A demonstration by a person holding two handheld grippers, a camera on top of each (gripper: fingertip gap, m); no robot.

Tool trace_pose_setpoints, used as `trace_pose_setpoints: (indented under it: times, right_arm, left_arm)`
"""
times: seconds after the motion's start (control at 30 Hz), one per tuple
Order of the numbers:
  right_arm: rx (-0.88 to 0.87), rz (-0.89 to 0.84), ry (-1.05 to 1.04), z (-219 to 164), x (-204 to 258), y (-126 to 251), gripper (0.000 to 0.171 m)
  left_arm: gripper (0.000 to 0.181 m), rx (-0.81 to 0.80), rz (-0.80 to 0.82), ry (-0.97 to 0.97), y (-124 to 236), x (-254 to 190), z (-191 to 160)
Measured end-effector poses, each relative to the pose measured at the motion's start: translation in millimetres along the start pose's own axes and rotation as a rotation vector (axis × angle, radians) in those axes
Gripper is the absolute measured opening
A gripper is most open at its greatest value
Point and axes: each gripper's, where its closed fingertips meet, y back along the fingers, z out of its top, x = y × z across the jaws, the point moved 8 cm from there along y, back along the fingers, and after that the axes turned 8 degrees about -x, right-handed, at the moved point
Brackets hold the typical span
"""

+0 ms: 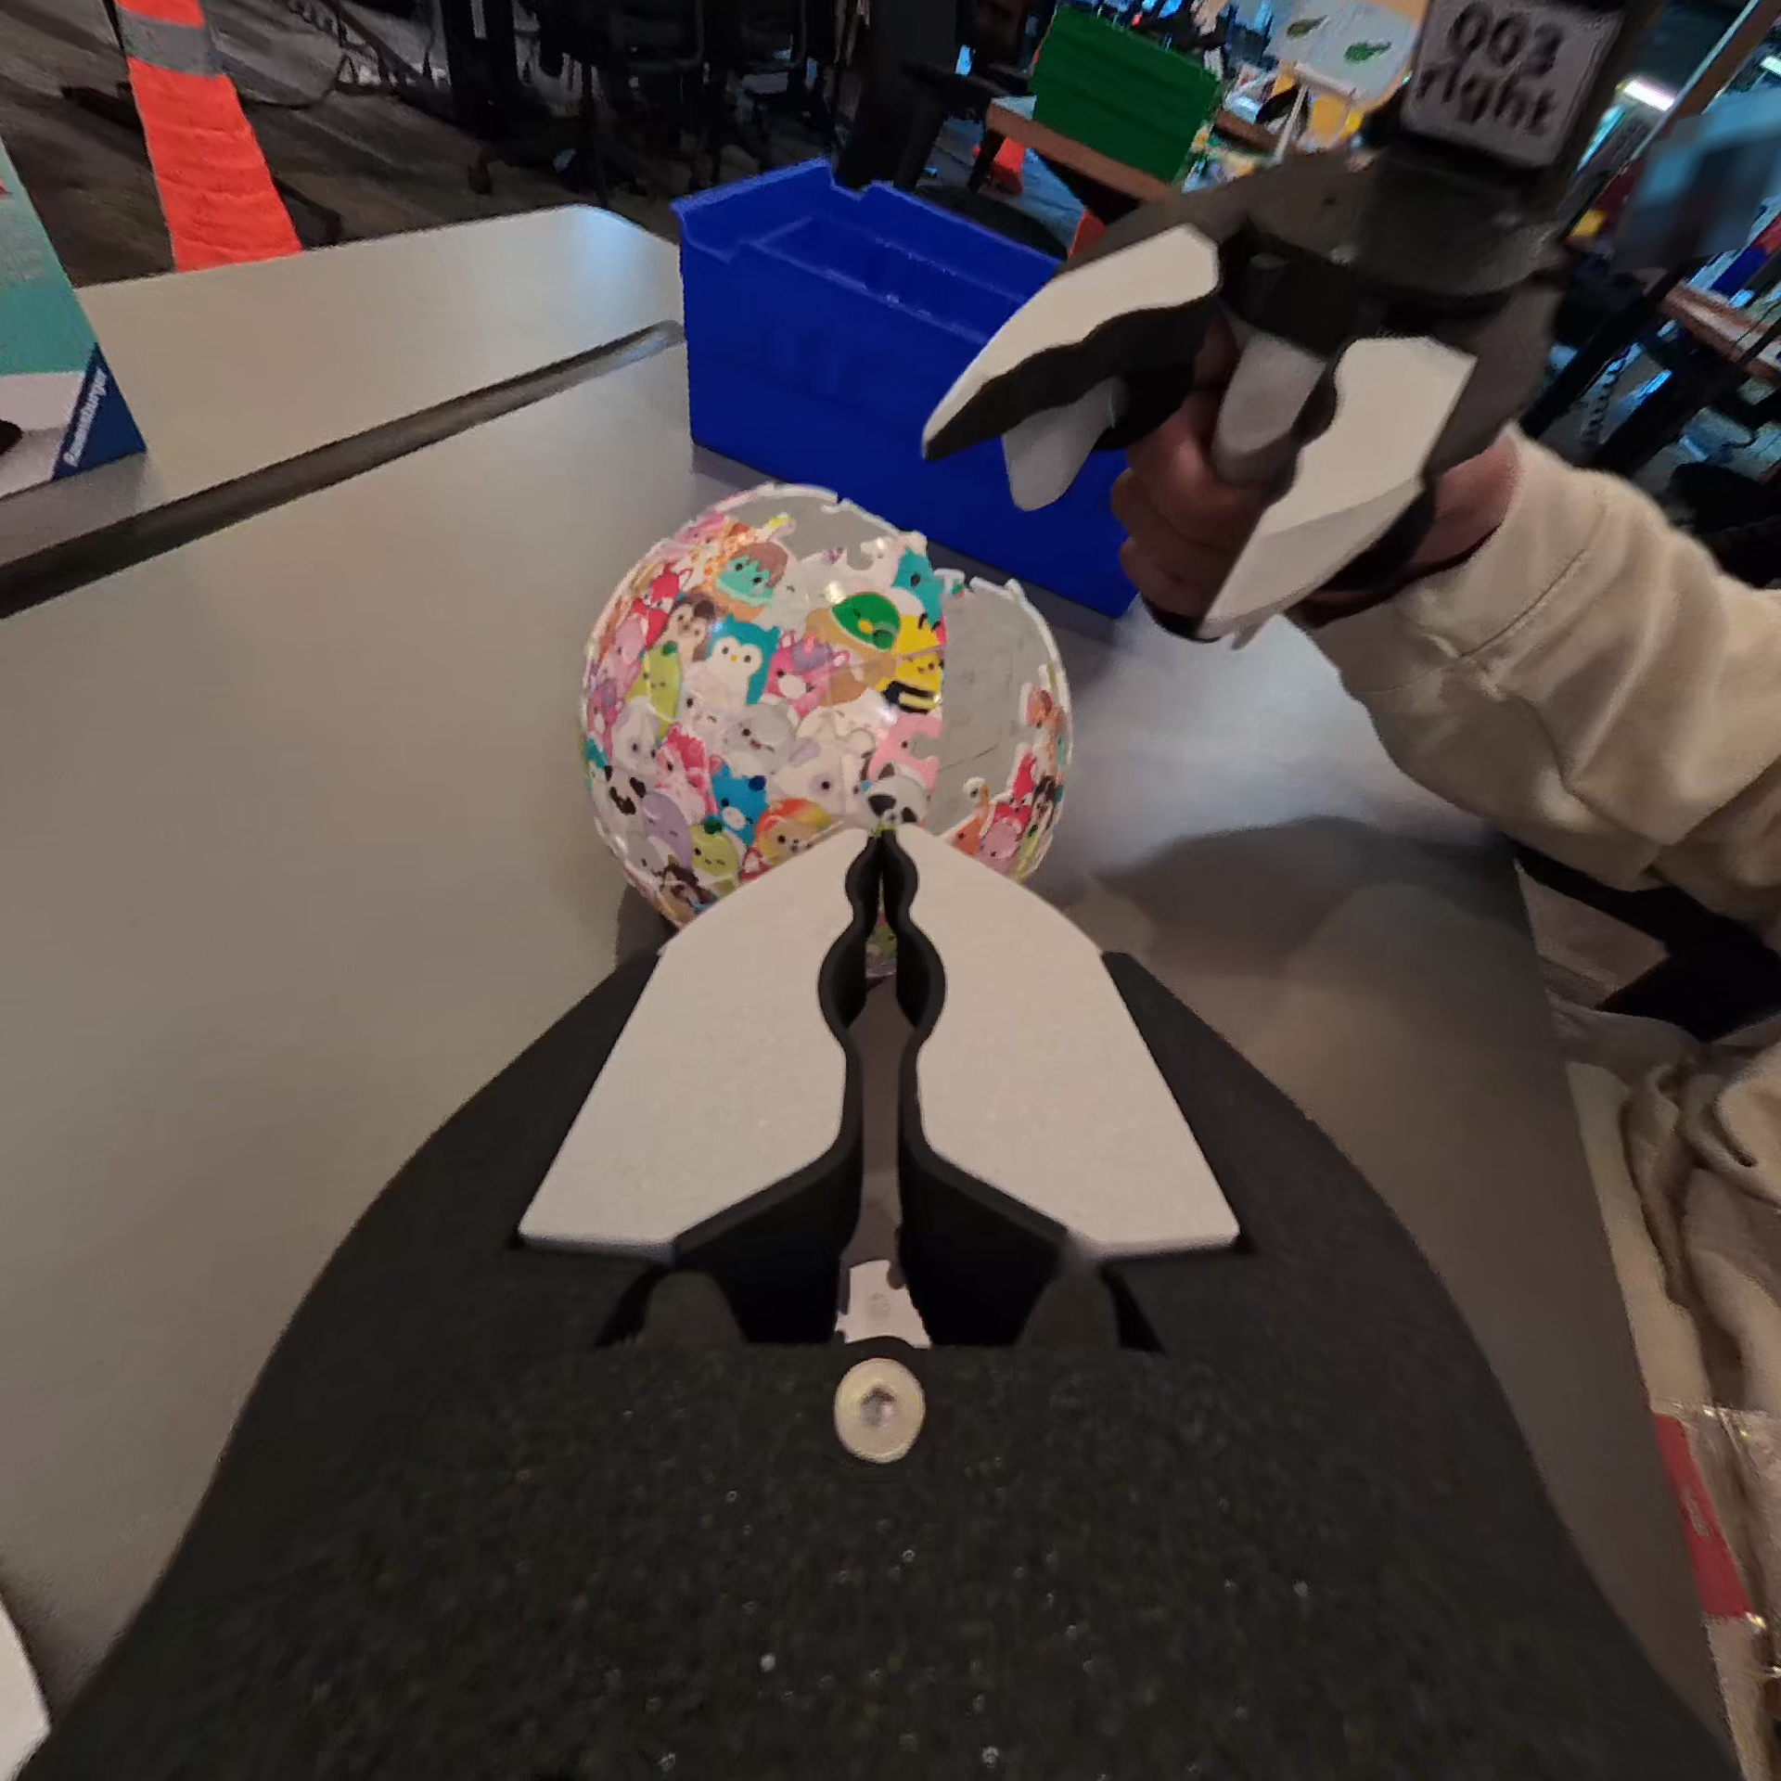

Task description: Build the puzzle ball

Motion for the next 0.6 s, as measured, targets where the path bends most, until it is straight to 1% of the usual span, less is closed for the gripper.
trace_pose_setpoints:
  times: [0.1, 0.3, 0.5, 0.6]
  right_arm:
    - [0.019, 0.038, 0.002, 5.6, 7.3, -5.0, 0.078]
    - [0.143, 0.062, 0.019, 8.5, 14.3, -18.8, 0.081]
    - [0.192, 0.082, 0.015, 7.0, 15.4, -32.0, 0.083]
    - [0.169, 0.115, -0.012, 9.0, 18.4, -35.9, 0.083]
  left_arm:
    - [0.000, 0.031, -0.009, 0.015, -4.5, 1.1, -4.6]
    - [0.000, 0.005, 0.009, 0.001, -0.3, 0.9, 2.0]
    - [0.000, 0.025, 0.001, 0.019, -6.5, 3.2, -3.0]
    - [0.000, 0.028, 0.006, 0.003, -5.3, 0.7, -0.1]
